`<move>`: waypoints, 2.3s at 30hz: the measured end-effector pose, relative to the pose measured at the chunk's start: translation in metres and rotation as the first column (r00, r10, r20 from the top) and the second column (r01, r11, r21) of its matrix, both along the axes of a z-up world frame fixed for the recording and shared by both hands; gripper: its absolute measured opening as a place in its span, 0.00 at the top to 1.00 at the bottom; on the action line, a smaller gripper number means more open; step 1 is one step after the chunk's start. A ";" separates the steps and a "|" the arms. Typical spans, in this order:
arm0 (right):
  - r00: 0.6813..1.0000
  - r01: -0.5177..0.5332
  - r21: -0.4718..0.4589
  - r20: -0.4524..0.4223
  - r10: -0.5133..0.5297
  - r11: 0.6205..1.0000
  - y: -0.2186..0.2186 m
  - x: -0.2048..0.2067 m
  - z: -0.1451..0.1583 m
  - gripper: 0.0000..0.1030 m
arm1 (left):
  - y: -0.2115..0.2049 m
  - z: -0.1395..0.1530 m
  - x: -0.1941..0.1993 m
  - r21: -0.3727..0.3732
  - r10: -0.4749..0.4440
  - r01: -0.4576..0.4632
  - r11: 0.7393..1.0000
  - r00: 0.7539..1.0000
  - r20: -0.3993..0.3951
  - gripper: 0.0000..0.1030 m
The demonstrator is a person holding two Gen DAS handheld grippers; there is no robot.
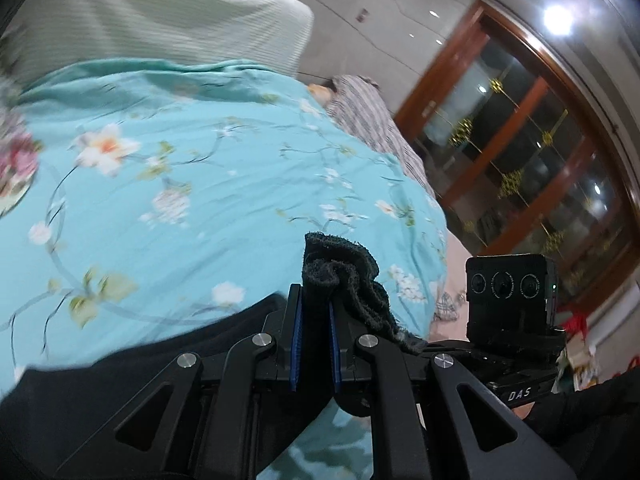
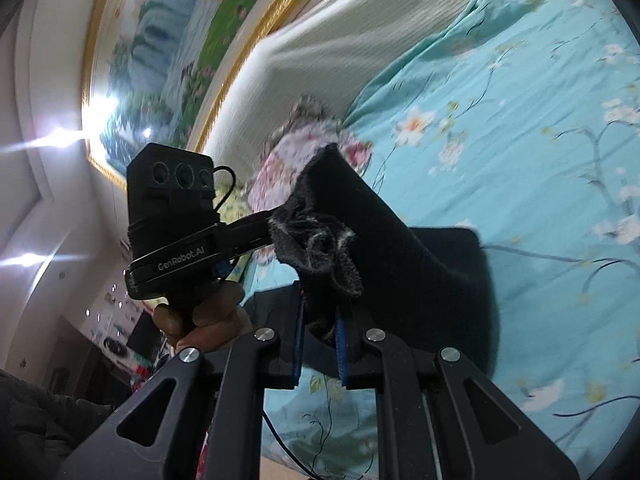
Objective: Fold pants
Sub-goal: 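Lift the cuffs with both grippers and fold them toward the waistband, then lower the folded pants onto the sheet and open both grippers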
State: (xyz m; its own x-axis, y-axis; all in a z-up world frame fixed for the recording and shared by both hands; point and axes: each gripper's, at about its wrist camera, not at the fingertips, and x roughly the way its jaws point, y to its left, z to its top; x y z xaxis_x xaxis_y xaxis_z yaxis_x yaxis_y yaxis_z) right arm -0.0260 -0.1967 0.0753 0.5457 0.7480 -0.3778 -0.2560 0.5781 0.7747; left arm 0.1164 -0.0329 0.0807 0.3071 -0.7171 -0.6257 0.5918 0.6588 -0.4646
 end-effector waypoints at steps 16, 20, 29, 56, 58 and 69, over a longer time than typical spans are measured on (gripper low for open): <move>0.982 -0.169 -0.264 -0.129 0.139 0.950 0.087 0.027 -0.063 0.86 | 0.093 -0.093 -0.010 0.057 0.268 -0.262 0.963 0.949 -0.166 0.94; 0.976 -0.198 -0.346 -0.152 0.153 0.917 0.102 0.029 -0.073 0.83 | 0.106 -0.104 -0.014 0.070 0.321 -0.313 0.947 0.929 -0.183 0.94; 0.971 -0.227 -0.369 -0.154 0.181 0.901 0.113 0.029 -0.071 0.63 | 0.130 -0.111 -0.030 0.105 0.455 -0.443 0.890 0.870 -0.191 0.92; 0.912 -0.404 -0.355 -0.076 0.404 0.843 0.205 0.049 -0.020 0.52 | 0.289 -0.081 -0.155 0.075 0.871 -0.875 0.478 0.461 -0.171 0.55; 0.900 -0.428 -0.349 -0.077 0.430 0.834 0.218 0.054 -0.019 0.52 | 0.302 -0.083 -0.162 0.075 0.888 -0.894 0.442 0.424 -0.178 0.55; 0.852 -0.503 -0.384 -0.068 0.520 0.774 0.269 0.075 -0.013 0.52 | 0.340 -0.098 -0.167 0.071 0.919 -0.941 0.332 0.306 -0.248 0.50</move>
